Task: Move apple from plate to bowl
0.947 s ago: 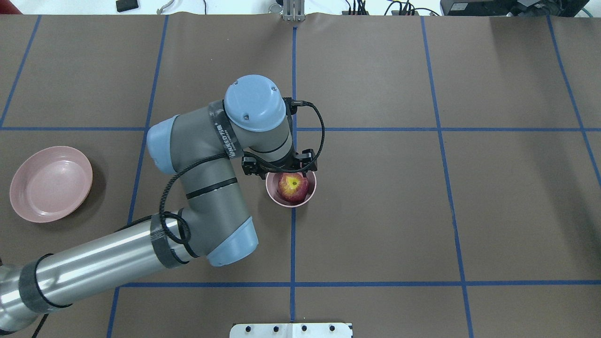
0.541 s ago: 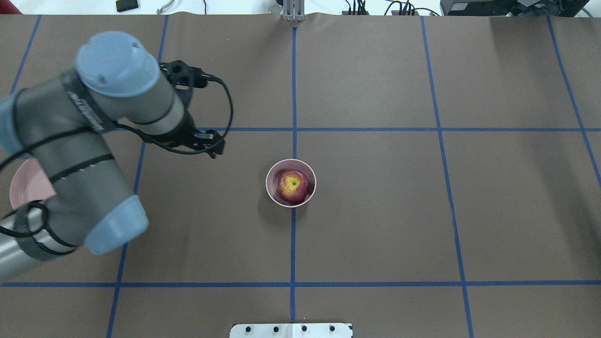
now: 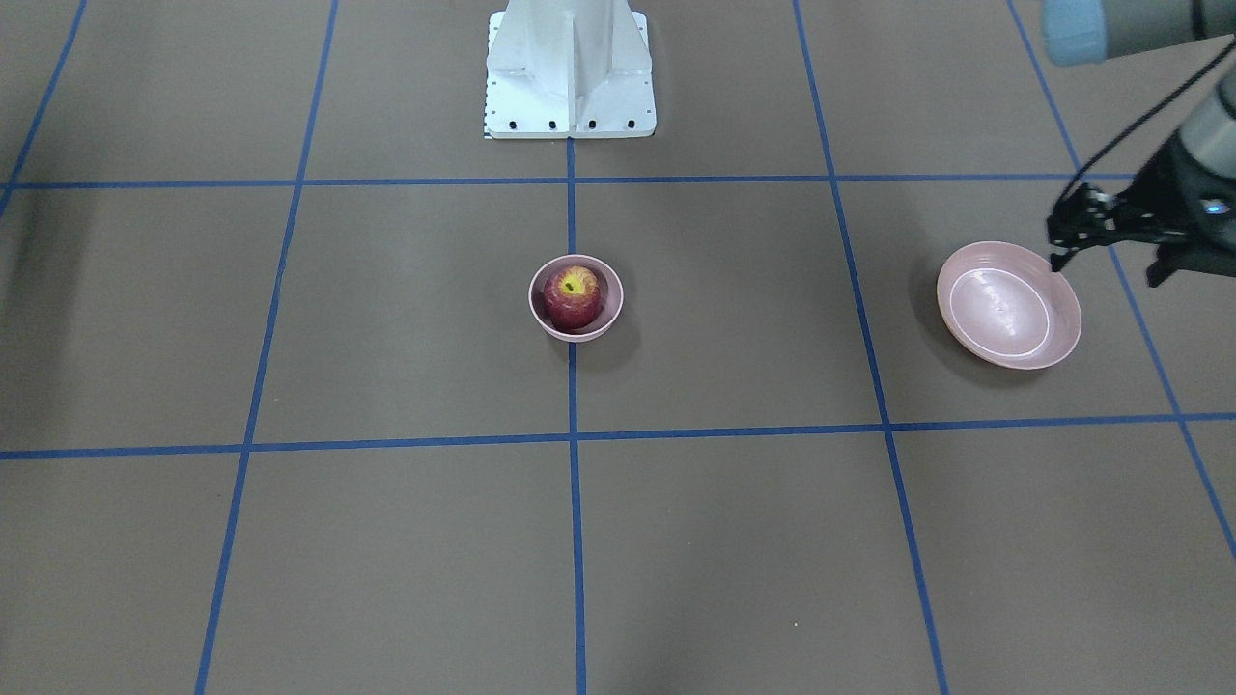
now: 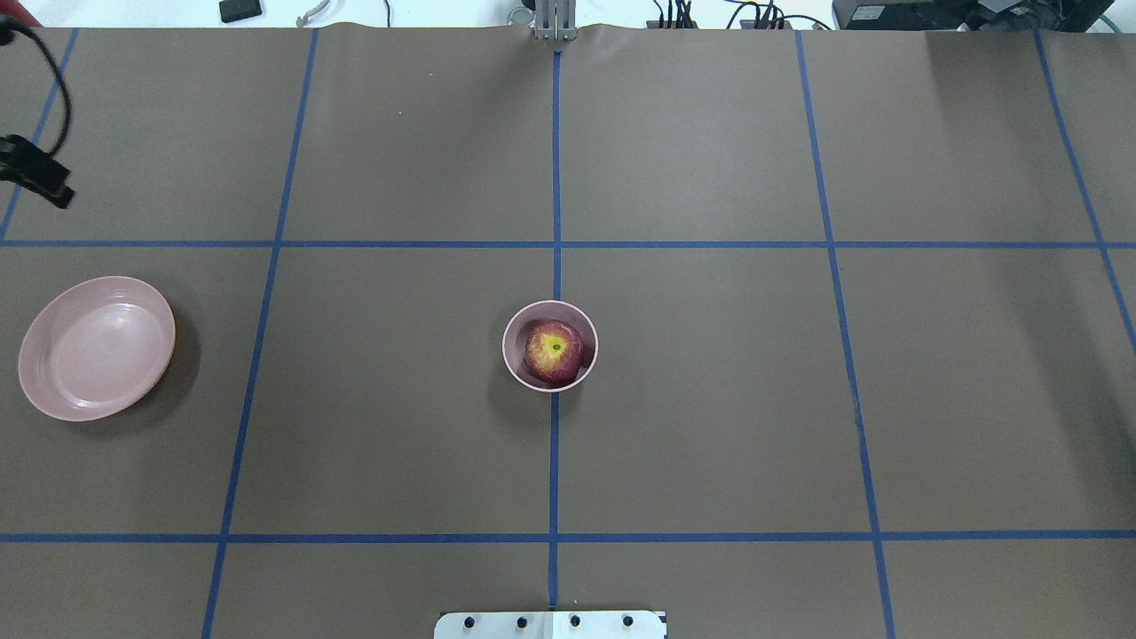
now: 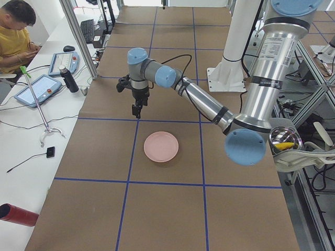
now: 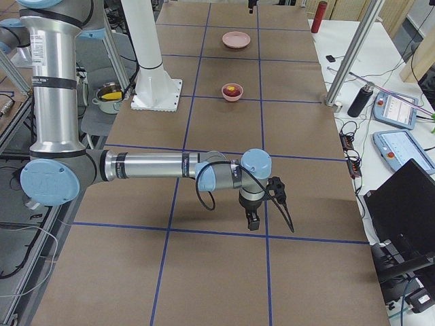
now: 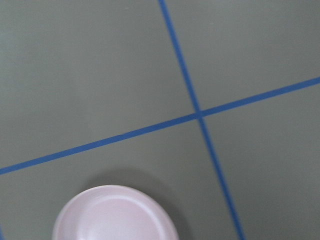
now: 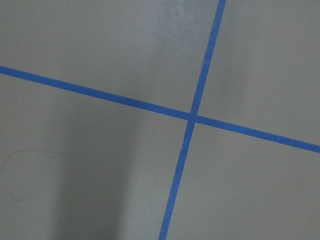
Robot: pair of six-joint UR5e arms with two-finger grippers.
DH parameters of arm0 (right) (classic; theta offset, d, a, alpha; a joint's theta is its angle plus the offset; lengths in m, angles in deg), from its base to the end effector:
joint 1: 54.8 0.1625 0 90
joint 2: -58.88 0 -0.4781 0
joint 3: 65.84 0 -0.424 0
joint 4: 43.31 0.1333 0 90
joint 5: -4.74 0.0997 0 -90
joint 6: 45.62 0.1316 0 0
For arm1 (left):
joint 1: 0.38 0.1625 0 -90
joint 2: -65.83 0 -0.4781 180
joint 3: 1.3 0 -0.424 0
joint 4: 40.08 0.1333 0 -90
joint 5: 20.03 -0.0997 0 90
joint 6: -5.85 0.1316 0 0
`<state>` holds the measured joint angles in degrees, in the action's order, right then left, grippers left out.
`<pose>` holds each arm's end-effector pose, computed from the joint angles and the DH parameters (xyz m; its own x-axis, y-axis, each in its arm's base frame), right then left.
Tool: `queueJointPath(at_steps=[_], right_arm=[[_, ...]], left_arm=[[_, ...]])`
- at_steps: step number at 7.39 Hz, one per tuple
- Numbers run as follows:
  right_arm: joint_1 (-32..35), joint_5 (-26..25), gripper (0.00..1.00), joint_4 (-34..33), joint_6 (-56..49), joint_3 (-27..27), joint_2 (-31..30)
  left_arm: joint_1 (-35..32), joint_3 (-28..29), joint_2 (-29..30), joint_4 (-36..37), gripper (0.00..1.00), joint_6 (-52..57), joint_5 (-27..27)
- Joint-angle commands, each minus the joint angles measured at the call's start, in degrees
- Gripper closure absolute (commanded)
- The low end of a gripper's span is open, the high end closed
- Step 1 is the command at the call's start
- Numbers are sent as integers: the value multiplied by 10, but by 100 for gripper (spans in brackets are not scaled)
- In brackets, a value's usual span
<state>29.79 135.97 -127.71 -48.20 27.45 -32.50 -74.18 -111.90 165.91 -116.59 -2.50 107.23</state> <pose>-0.0030 -0.5261 0.7114 0.7356 -0.2009 0.6469 0.1267 0.9790 0.1600 0.1088 -0.5667 0.4875 0.7455 0.2565 -0.6152 -0.1600 0.9649 0.2084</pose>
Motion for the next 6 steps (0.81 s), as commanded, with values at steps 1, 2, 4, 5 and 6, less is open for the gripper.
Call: queueJointPath(at_steps=[1,2,4,5,6], right_arm=[[1,1,0,2,15,1,-2],[1,1,0,1,15,1,-1],[1,1,0,2,15,1,-1],[1,1,0,2,15,1,-1],[1,1,0,2,16,1,-1]], left_arm=[[-112,78,-70,-12,1,179,9],[-132,108,-103,-16,1,204,9],[-164,136,-146,-104,1,205,22],[-174,133,-165,-128,1,198,47],[-177,134,-161,-127,1,192,50]])
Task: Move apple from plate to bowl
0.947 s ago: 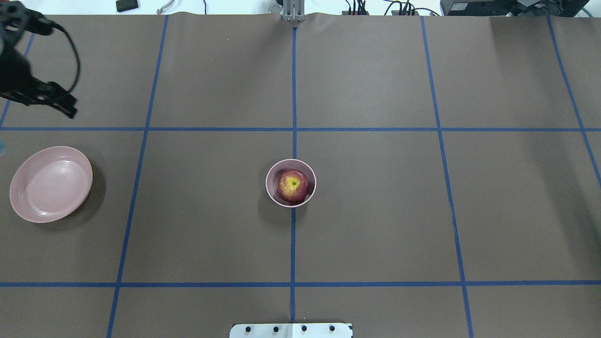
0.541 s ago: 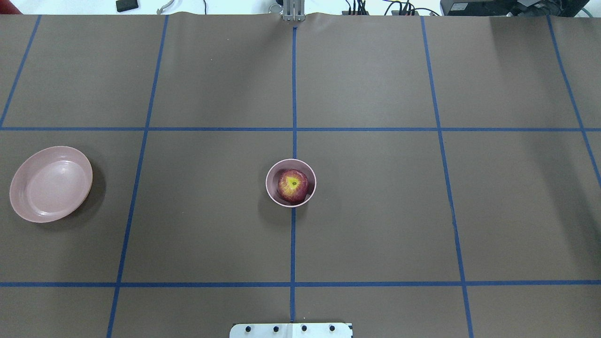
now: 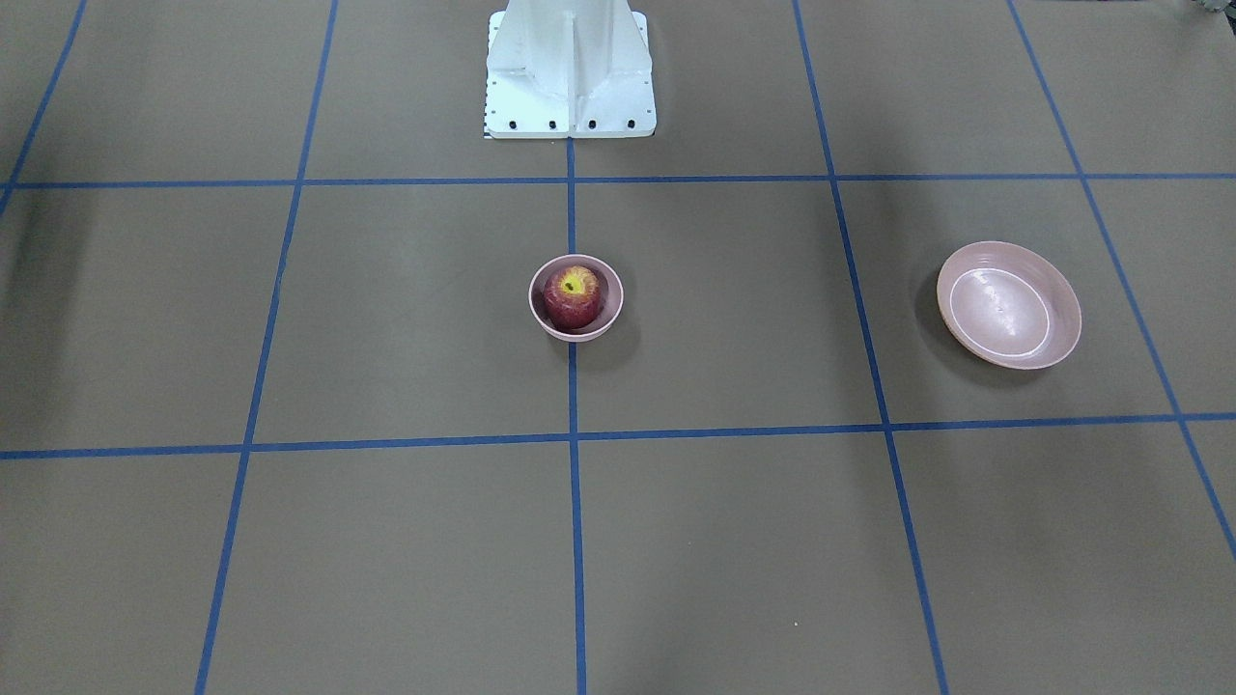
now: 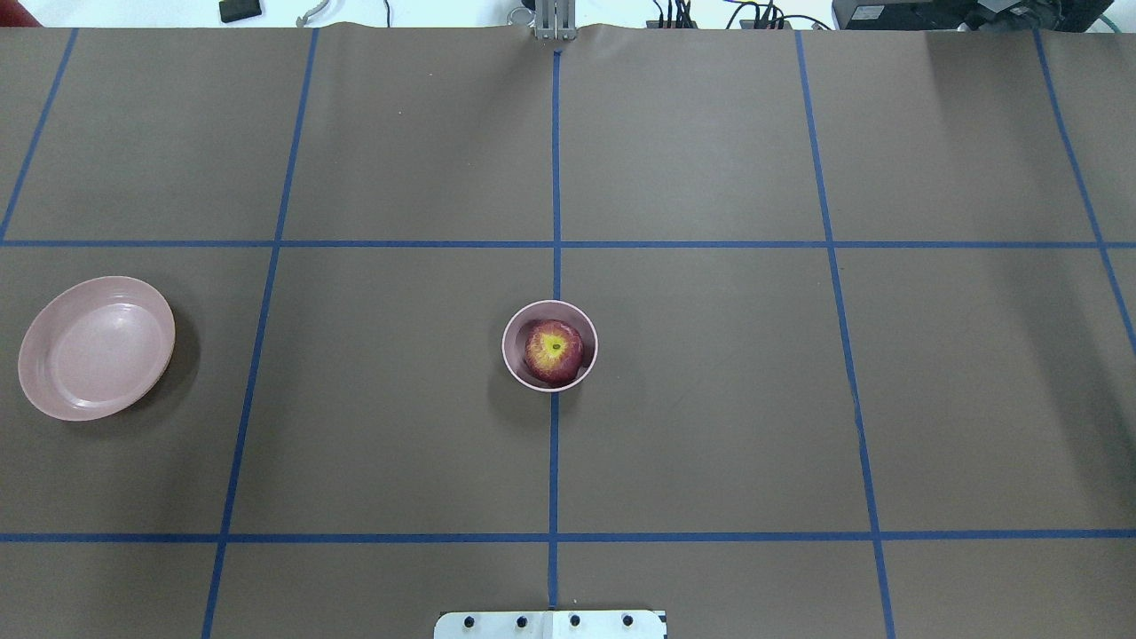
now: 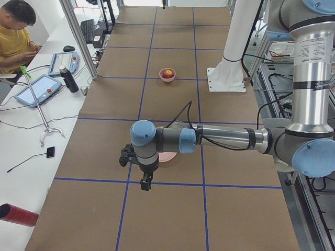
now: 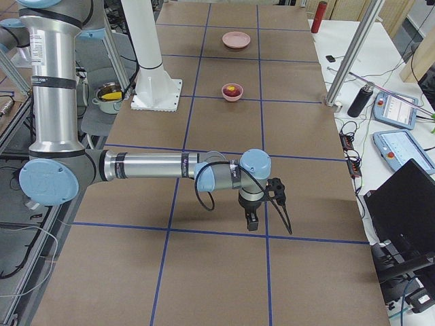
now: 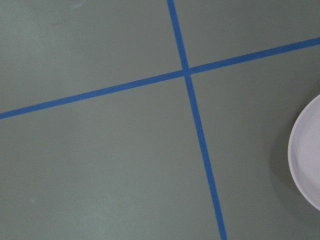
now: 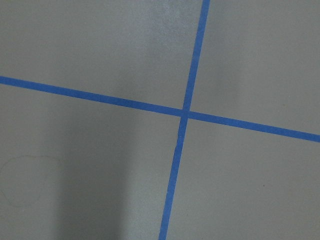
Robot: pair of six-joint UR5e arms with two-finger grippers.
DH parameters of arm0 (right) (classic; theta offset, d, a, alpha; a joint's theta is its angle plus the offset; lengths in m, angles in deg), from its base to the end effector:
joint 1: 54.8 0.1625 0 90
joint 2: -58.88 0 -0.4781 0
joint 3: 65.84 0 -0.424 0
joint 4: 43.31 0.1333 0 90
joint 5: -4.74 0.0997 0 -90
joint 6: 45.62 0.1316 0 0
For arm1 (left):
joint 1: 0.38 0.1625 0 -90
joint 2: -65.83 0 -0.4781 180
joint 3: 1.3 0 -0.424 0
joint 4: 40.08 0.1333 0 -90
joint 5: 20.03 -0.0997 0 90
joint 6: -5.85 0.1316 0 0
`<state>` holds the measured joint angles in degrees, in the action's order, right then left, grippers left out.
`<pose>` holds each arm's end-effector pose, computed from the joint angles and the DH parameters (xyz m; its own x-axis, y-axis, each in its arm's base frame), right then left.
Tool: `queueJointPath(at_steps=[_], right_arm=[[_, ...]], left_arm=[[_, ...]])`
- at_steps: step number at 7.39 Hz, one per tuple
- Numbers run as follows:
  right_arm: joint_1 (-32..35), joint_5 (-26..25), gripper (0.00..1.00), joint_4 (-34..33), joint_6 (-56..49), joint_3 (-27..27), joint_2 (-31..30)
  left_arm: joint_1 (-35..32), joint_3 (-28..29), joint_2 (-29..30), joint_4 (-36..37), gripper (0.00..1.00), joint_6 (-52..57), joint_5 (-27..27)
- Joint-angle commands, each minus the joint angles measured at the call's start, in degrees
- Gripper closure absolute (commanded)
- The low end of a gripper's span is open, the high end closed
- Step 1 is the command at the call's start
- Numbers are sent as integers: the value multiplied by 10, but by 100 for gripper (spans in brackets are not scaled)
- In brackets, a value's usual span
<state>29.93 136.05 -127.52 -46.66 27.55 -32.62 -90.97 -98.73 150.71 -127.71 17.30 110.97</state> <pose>-0.0018 -0.5253 0.7111 0.7381 -0.1747 0.6517 0.1044 0.9838 0.1455 -0.0519 -0.4801 0.7210 0.7417 0.1902 -0.6432 -0.1397 0.9817 0.1292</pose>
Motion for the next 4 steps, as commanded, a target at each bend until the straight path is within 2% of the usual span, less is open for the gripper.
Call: queueJointPath(at_steps=[1,4], right_arm=[[0,0,0,0,1,0,0],[-1,-1,0,-1,1,-1,1]], left_arm=[[-9,-6,-7,-18,1,-3,14],[-9,-7,-8,-39,1,-2,14]])
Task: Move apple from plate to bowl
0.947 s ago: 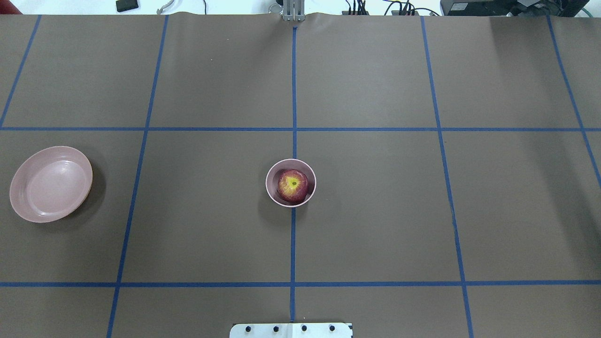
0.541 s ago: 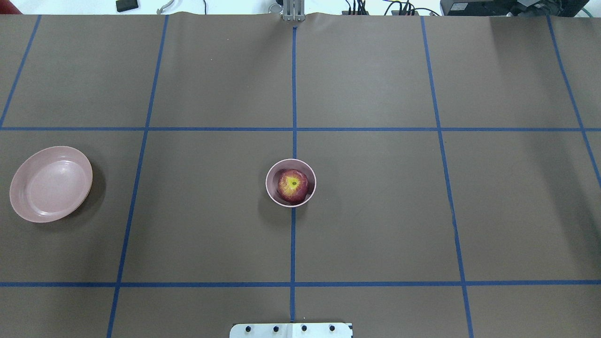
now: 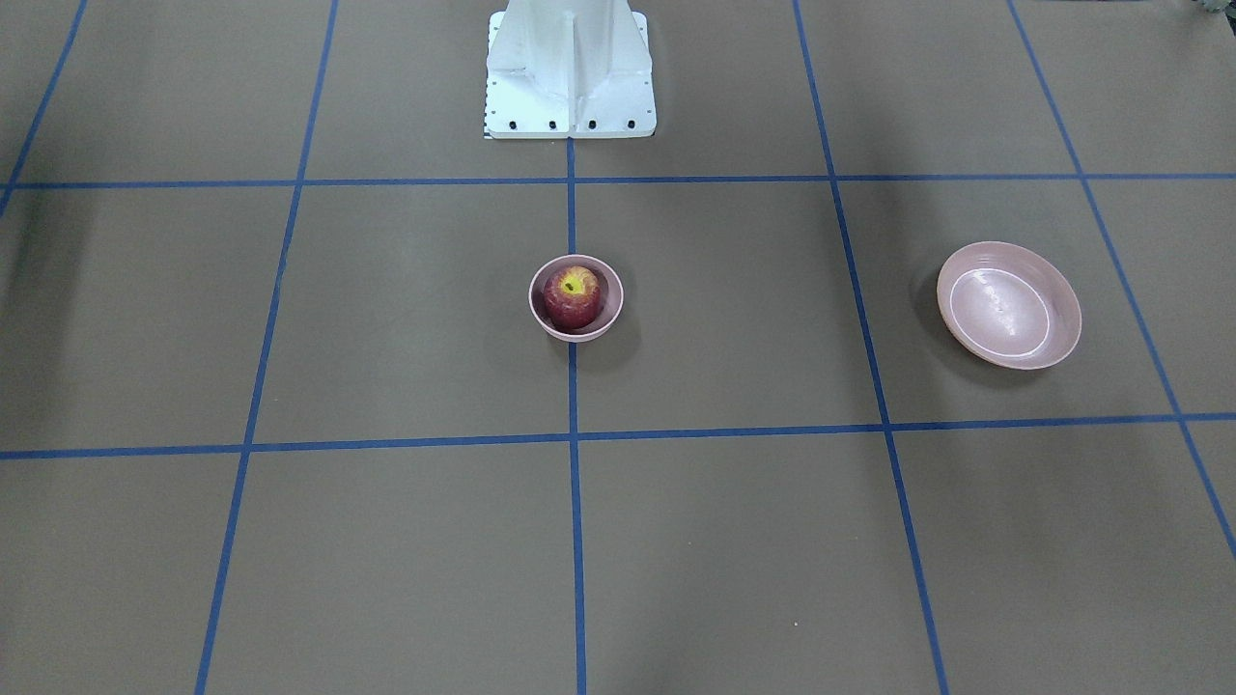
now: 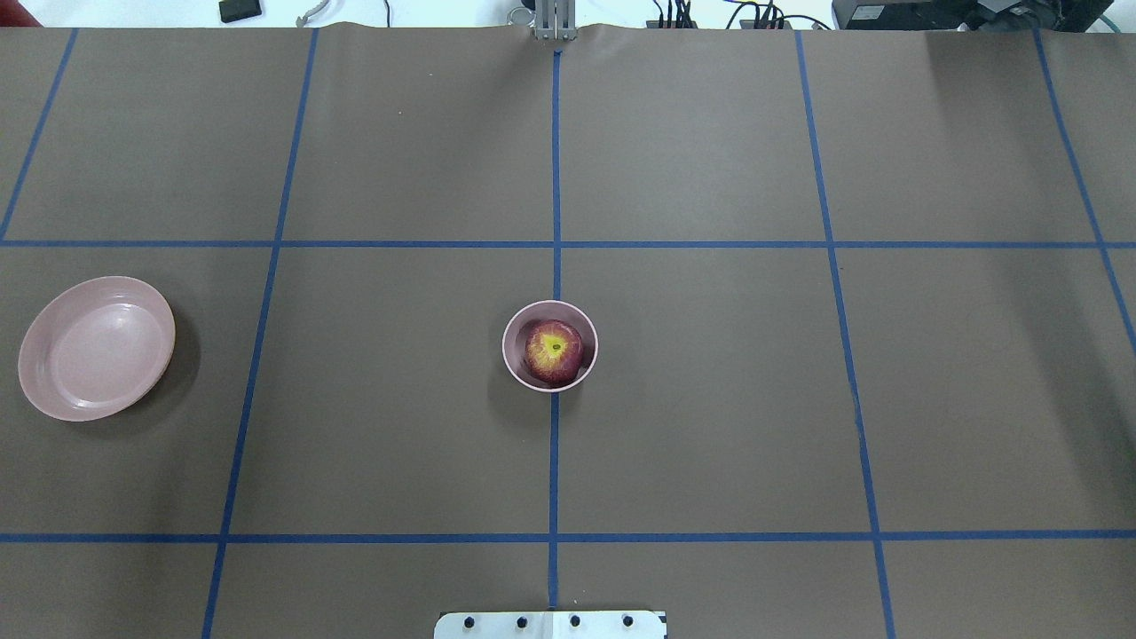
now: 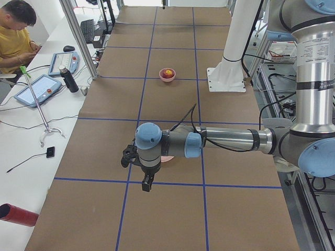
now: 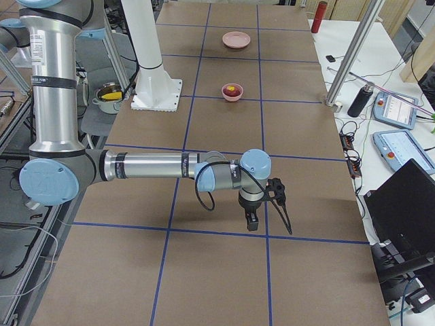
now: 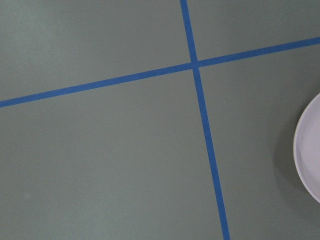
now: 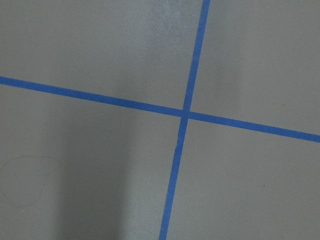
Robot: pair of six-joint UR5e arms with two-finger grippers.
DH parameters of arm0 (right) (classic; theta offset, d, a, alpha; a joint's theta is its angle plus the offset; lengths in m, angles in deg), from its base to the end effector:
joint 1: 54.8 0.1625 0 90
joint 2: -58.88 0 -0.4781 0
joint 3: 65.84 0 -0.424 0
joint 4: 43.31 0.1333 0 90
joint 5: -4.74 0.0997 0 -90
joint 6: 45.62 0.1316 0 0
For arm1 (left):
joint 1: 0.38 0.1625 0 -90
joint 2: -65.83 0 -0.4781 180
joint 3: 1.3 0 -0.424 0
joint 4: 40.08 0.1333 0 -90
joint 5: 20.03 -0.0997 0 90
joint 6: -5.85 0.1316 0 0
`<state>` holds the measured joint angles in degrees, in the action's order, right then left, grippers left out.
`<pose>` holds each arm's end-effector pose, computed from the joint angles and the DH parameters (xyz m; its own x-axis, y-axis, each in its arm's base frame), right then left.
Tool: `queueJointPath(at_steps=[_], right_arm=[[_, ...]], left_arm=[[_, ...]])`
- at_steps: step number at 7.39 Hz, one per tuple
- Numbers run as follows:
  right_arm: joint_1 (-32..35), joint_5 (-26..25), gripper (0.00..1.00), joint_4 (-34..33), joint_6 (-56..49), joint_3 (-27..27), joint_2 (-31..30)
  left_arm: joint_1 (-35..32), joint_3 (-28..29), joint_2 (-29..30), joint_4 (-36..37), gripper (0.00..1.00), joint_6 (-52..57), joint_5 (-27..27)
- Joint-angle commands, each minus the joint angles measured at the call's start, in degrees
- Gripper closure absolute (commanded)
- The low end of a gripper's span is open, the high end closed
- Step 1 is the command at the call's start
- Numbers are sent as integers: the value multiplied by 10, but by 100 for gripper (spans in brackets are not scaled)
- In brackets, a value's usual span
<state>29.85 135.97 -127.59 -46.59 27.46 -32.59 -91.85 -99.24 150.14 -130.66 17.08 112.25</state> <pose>-0.0024 -0.5254 0.7119 0.7390 -0.1730 0.6511 0.1050 0.9842 0.1424 -0.0571 -0.4794 0.7139 0.7313 0.2084 -0.6495 -0.1191 0.9766 0.1793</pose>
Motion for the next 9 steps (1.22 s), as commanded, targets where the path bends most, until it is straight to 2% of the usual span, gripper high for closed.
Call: queueJointPath(at_steps=[1,9], right_arm=[[0,0,0,0,0,-1,1],[0,1,0,0,7,-1,2]], left_arm=[[0,-2,-2,-10,1,0,1],[0,-3,-6,-10,1,0,1]])
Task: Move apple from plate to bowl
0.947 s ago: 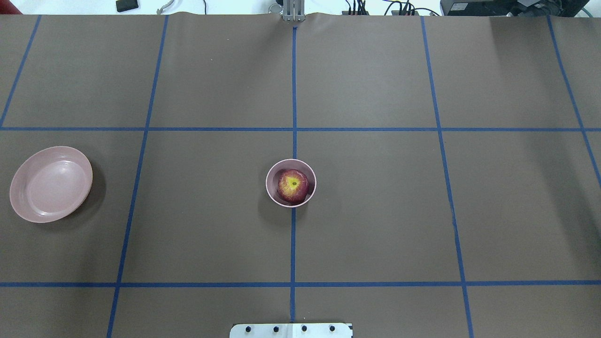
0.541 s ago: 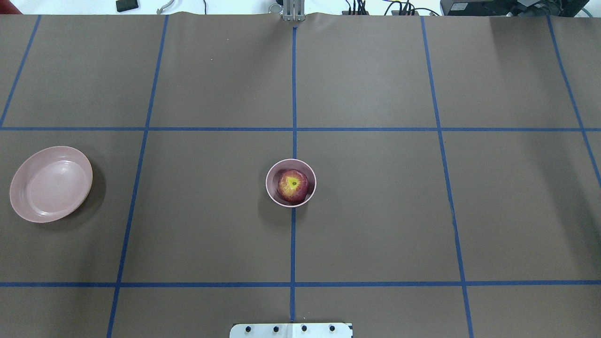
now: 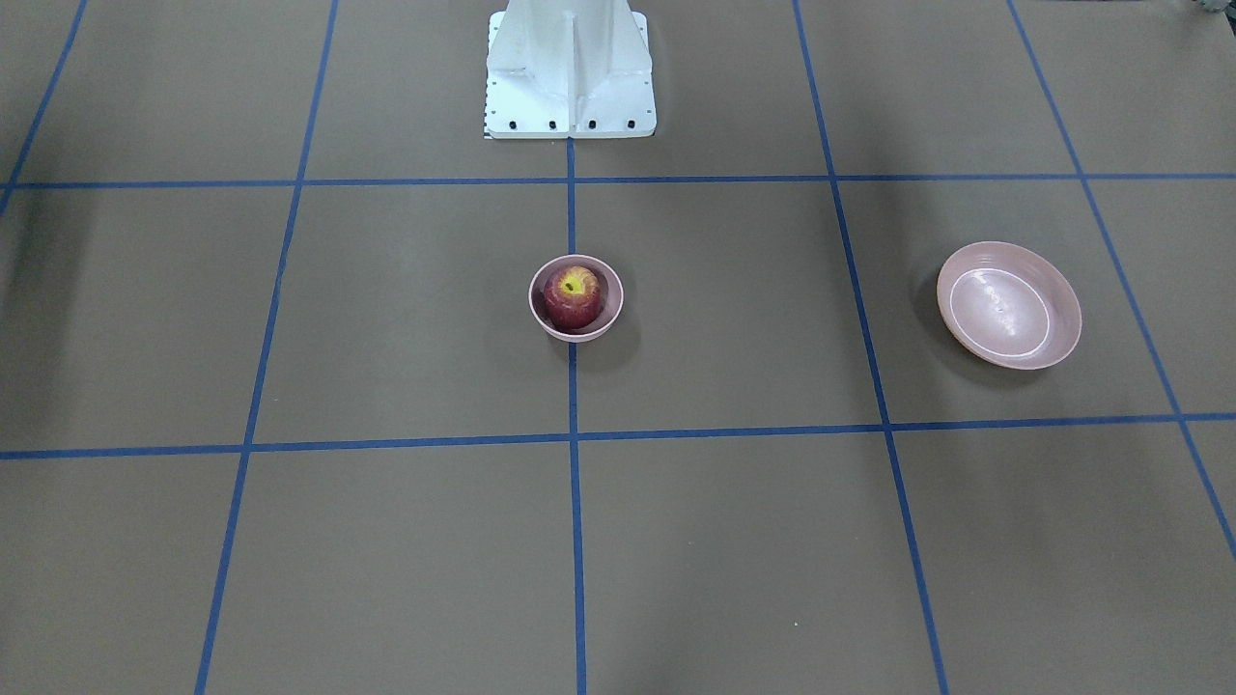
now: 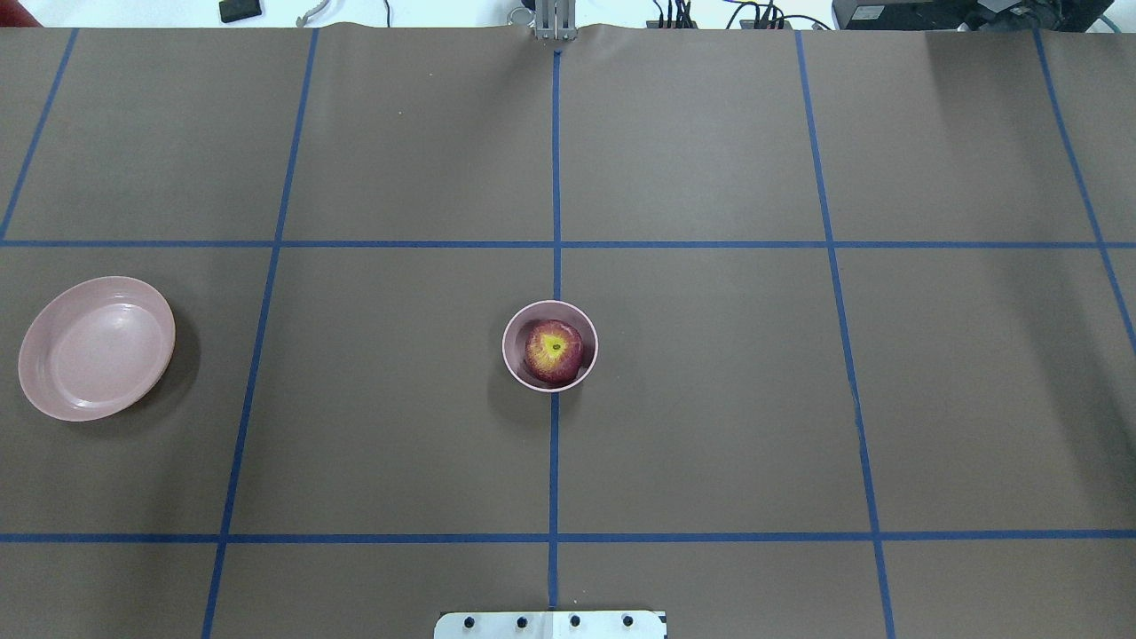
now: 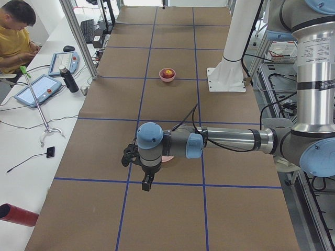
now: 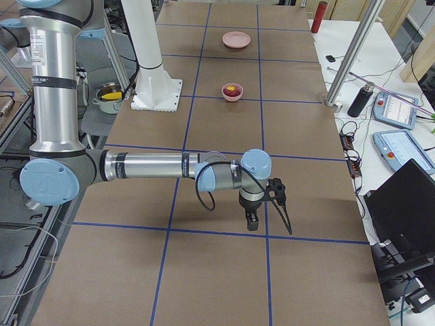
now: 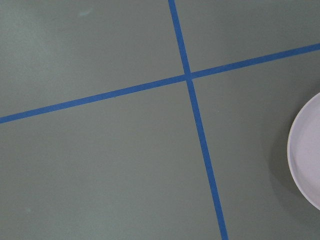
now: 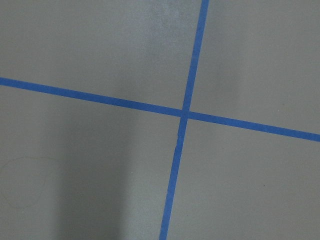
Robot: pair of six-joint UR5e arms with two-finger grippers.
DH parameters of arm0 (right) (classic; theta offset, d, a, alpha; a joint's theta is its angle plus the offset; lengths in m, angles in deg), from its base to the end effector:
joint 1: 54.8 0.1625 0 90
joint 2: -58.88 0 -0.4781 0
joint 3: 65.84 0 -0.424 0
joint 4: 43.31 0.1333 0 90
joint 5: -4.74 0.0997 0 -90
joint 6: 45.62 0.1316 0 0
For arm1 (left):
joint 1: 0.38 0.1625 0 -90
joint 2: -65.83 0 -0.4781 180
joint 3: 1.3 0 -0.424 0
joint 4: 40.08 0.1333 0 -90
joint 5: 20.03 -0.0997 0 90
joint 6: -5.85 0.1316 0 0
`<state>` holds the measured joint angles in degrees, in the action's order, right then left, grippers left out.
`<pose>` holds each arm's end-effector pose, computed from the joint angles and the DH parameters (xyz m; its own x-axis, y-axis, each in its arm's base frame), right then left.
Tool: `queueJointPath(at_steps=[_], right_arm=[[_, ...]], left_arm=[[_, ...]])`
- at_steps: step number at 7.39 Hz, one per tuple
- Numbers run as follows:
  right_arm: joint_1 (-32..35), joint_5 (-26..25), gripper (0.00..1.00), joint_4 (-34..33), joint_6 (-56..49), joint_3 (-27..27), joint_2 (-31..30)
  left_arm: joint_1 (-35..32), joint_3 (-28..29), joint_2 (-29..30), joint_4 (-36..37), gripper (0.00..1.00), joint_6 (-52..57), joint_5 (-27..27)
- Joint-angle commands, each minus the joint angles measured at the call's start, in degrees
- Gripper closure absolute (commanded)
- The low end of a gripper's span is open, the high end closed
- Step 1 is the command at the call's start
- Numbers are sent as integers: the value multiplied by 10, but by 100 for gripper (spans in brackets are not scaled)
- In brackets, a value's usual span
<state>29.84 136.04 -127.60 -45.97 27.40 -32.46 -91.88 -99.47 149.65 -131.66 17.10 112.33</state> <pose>-0.0028 -0.5265 0.7112 0.7392 -0.1632 0.6534 0.0971 0.9859 0.1364 -0.0571 -0.4765 0.7139 0.7307 0.2168 -0.6474 -0.1187 0.9741 0.1923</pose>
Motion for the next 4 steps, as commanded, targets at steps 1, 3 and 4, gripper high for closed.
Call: queueJointPath(at_steps=[1,3,4], right_arm=[[0,0,0,0,3,0,0],[0,0,0,0,3,-1,1],[0,0,0,0,3,-1,1]], left_arm=[[0,-3,-1,0,1,0,0],[0,-4,-1,0,1,0,0],[0,-4,-1,0,1,0,0]])
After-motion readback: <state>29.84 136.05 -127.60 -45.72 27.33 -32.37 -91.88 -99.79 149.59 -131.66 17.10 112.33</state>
